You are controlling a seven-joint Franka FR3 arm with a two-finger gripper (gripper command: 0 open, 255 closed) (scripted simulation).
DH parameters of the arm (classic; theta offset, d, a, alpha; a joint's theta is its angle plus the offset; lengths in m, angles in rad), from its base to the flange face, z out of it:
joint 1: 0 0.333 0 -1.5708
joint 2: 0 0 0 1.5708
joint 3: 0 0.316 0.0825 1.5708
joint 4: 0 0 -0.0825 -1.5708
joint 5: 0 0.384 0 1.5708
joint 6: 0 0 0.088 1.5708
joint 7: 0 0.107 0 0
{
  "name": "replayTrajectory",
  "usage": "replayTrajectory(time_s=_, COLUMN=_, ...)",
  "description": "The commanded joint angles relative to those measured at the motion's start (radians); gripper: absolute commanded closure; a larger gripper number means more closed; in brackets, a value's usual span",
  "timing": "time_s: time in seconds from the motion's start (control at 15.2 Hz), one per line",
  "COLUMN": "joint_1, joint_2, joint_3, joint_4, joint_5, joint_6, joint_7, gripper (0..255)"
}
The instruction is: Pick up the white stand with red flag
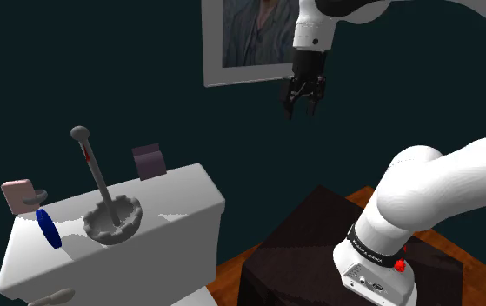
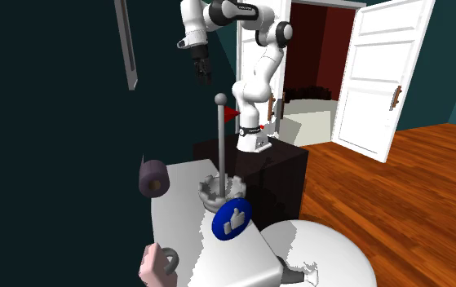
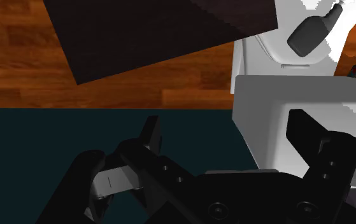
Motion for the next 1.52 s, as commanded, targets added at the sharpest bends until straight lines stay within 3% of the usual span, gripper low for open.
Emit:
replayTrajectory(time_s=0.0, joint_1=0.000, joint_2=0.000, joint_3=0.000, joint_4=0.000, joint_5=0.000, joint_6=0.000, joint_7=0.000, gripper=0)
replayTrajectory(time_s=0.79, joint_1=0.096, joint_2=0.264, joint_3=0.198, joint_4=0.198, joint_5=0.152, joint_6=0.119, joint_7=0.222, gripper=0)
replayTrajectory(time_s=1.45, joint_1=0.148, joint_2=0.550, joint_3=0.338, joint_4=0.480, joint_5=0.165, joint_6=0.180, joint_7=0.410, gripper=0)
